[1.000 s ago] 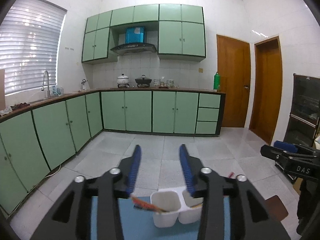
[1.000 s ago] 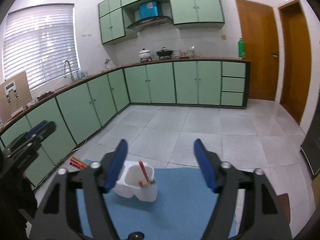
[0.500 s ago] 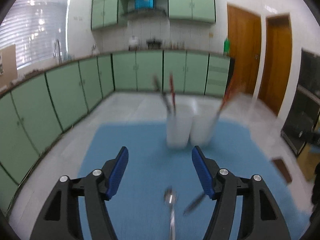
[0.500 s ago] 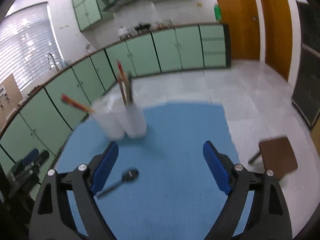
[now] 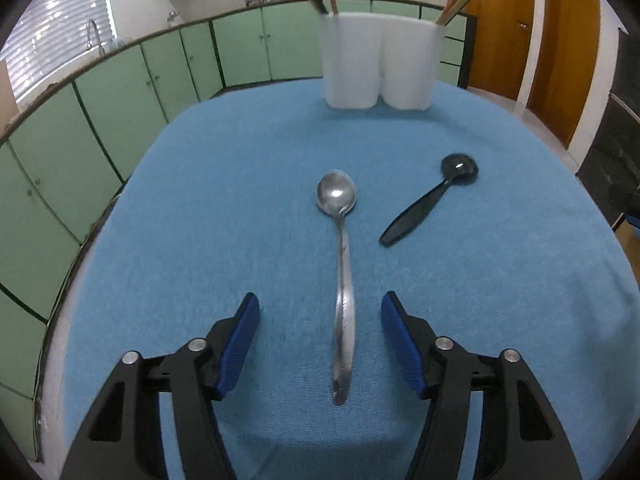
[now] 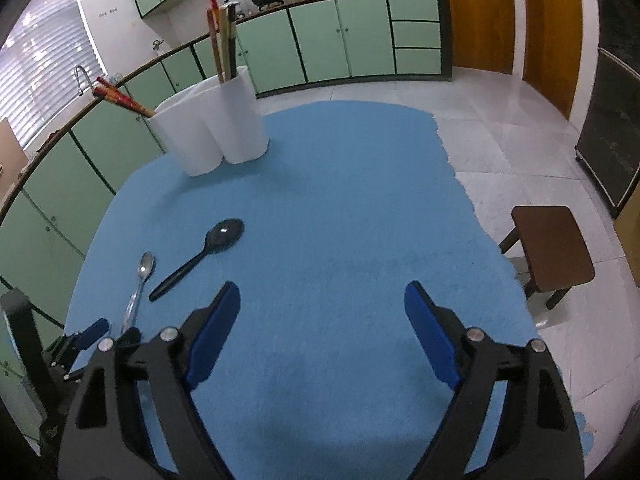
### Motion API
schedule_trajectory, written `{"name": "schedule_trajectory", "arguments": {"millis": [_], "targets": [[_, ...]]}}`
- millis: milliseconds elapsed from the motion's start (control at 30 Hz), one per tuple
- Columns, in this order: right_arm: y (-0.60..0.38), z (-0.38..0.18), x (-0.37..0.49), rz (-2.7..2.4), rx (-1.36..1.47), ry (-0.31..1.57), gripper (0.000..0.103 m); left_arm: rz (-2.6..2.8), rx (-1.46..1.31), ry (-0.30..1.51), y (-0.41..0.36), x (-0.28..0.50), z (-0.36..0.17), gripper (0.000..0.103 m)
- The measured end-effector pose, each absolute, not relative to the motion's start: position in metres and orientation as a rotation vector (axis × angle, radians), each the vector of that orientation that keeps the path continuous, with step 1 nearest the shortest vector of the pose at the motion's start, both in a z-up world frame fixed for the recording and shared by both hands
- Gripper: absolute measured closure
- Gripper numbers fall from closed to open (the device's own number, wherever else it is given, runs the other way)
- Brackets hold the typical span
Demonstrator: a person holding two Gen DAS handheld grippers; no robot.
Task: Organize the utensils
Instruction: 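Grasp the black plastic spoon handle with the right gripper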
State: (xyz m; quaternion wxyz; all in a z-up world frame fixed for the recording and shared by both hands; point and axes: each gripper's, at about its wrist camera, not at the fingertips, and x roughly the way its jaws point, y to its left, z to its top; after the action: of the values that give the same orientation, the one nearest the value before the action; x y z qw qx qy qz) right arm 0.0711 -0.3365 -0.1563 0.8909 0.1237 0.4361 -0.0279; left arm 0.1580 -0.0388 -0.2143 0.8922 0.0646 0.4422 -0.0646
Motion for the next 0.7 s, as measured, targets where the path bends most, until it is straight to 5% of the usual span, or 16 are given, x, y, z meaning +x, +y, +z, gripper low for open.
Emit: {"name": "schedule_trajectory", "arguments": {"millis": [133,300,700], "targets": [[-0.332,-0.157,0.076,-0.047,0.260,0.916,0.024,-0.143,0.108,0.910,-0.038,0.162,-0.215,0.055],[-0.325,-0.160,0.079,-0.032,0.259,0.929,0.026,-0.131,0.095,0.901,-0.037,0.166,-0.214,0.090],[-0.312,-0.171,0.094,0.001,0.258,0.959,0.031,-0.179,0.062,0.901,-0.040,0.188,-0.213,0.092]]}}
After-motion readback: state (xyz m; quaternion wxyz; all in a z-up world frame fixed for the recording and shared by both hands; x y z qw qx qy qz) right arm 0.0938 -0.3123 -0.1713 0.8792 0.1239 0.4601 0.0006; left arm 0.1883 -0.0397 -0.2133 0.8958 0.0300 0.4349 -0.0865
